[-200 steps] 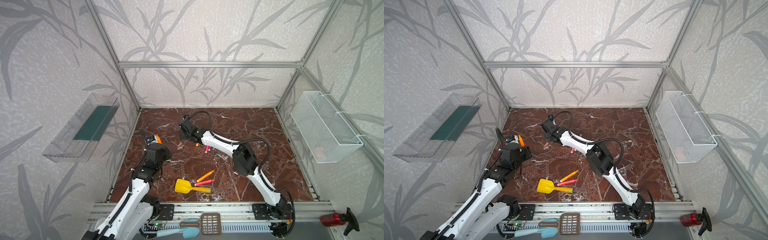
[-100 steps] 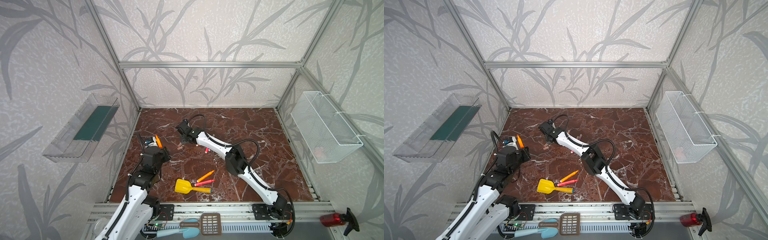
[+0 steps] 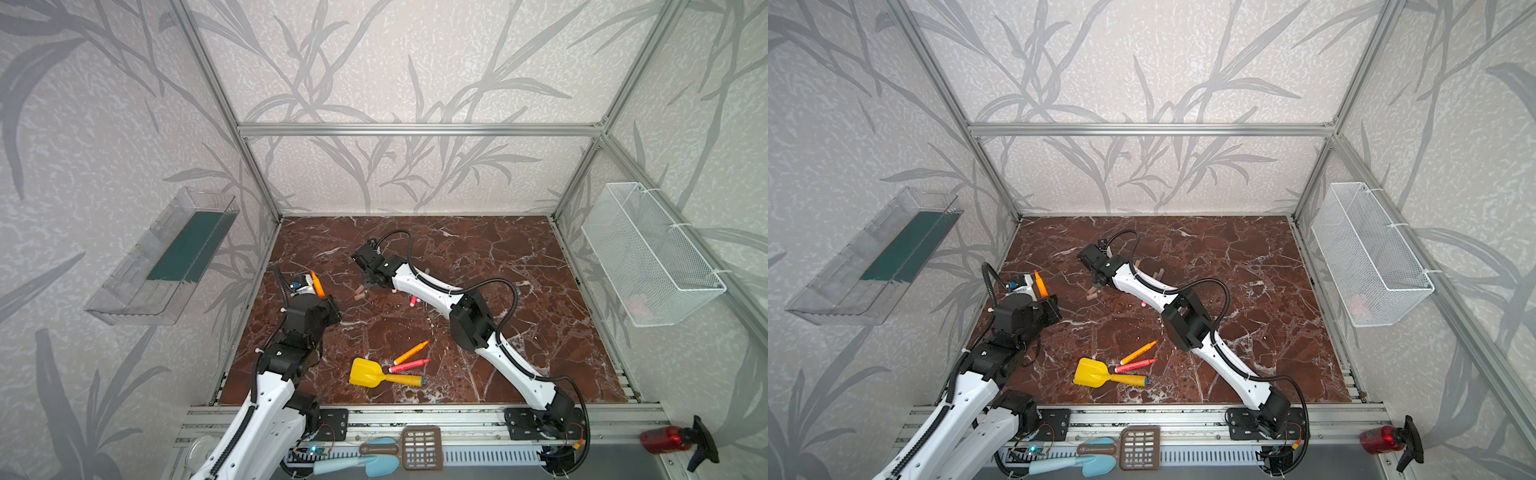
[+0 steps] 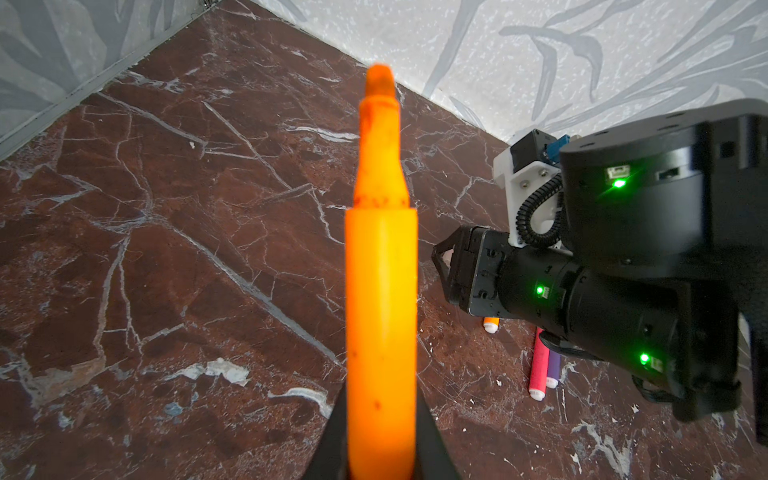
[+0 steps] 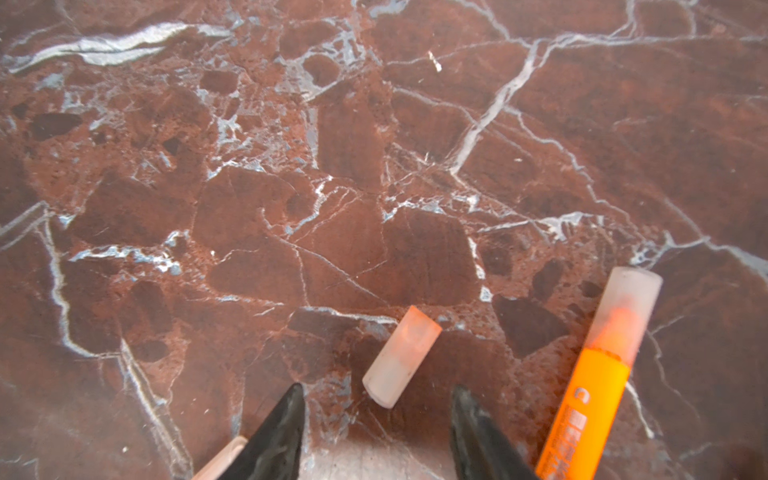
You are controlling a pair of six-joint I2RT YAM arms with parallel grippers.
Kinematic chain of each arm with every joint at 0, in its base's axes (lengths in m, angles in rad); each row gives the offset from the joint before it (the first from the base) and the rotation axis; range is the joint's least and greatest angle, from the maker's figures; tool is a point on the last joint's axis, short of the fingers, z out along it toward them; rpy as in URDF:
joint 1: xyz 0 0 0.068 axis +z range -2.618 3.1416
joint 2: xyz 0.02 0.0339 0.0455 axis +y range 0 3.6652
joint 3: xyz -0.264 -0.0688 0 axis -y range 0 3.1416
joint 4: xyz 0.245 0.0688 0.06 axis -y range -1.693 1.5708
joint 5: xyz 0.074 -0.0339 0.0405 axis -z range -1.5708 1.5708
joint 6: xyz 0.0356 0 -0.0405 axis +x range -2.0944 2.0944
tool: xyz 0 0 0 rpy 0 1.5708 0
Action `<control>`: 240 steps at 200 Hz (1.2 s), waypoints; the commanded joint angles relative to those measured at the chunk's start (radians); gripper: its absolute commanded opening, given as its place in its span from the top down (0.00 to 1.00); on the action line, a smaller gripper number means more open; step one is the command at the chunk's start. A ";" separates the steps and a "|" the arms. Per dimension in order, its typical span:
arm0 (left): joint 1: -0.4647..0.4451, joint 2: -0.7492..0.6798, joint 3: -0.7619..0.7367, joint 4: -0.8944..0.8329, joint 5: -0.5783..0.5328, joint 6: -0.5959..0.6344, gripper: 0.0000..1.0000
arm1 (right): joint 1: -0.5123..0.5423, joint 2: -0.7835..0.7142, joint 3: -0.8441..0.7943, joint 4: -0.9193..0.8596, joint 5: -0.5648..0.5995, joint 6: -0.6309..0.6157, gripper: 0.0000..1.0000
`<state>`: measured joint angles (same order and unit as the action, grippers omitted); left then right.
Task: Insert the pens into the pen caps
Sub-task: 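Lower the right gripper onto a pale pink cap and close on it, then lift the pink cap with the right gripper and carry it toward the robot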
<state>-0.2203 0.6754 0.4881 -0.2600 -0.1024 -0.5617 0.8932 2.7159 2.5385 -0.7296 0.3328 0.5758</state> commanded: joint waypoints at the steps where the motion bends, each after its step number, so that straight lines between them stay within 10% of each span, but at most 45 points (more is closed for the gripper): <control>1: 0.005 -0.011 -0.013 -0.007 0.004 -0.015 1.00 | -0.007 0.035 0.031 -0.006 0.012 0.031 0.46; 240: 0.005 -0.021 -0.022 0.002 0.059 -0.014 1.00 | -0.007 -0.027 -0.039 0.006 -0.022 0.070 0.89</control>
<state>-0.2199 0.6567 0.4816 -0.2592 -0.0631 -0.5617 0.8745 2.7419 2.5278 -0.6907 0.3363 0.6594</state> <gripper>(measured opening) 0.161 0.164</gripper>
